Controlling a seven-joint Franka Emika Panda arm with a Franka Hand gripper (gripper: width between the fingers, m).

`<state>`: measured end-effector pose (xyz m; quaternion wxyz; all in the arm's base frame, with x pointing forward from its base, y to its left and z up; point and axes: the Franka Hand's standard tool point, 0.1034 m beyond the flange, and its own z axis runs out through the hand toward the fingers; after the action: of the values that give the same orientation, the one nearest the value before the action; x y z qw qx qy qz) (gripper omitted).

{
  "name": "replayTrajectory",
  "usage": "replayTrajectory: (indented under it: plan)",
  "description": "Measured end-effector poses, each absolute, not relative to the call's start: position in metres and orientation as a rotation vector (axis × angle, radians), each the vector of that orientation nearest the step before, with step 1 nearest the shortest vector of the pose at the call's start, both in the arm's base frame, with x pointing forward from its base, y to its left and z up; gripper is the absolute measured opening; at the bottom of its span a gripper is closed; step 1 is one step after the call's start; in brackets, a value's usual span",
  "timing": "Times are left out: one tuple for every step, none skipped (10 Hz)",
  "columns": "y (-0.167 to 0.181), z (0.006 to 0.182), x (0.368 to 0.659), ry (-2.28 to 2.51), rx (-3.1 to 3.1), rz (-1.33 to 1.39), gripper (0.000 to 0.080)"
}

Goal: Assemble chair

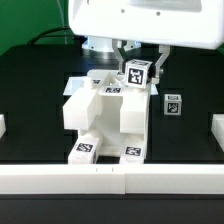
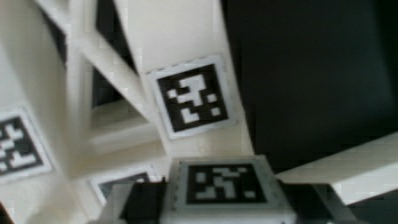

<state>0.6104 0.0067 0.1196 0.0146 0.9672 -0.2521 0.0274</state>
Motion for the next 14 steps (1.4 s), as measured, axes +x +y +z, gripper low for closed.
replayTrajectory:
  plan:
    - [0.007, 0.1196, 0.6104, -0.814, 3.004, 0.085, 0.0287]
    - [0.0076, 0.1195, 0.6104, -0.91, 2.981, 0.086, 0.0287]
    - [0.008, 0.1195, 0.6104, -0.981, 2.961, 0.087, 0.0287]
    - [0.0088, 0.1194, 0.6103, -1.101, 2.924, 0.087, 0.0287]
    - [0.0088, 0.1193, 0.6111, -1.176, 2.903, 0.09, 0.0287]
    - [0.0081, 0.119, 0.6127, -1.253, 2.882, 0.102, 0.0287]
    - [0.0087, 0.1188, 0.6134, -1.337, 2.857, 0.107, 0.0287]
    - [0.009, 0.1187, 0.6139, -1.41, 2.83, 0.112, 0.0287]
    - [0.0091, 0.1187, 0.614, -1.456, 2.809, 0.111, 0.0287]
    - [0.0092, 0.1187, 0.6144, -1.544, 2.766, 0.112, 0.0287]
    - [0.0097, 0.1187, 0.6149, -1.656, 2.71, 0.105, 0.0287]
    - [0.0098, 0.1187, 0.615, -1.725, 2.671, 0.102, 0.0287]
    - [0.01, 0.1186, 0.615, -1.732, 2.666, 0.102, 0.0295]
    - [0.0104, 0.1181, 0.6148, -1.716, 2.676, 0.101, 0.0295]
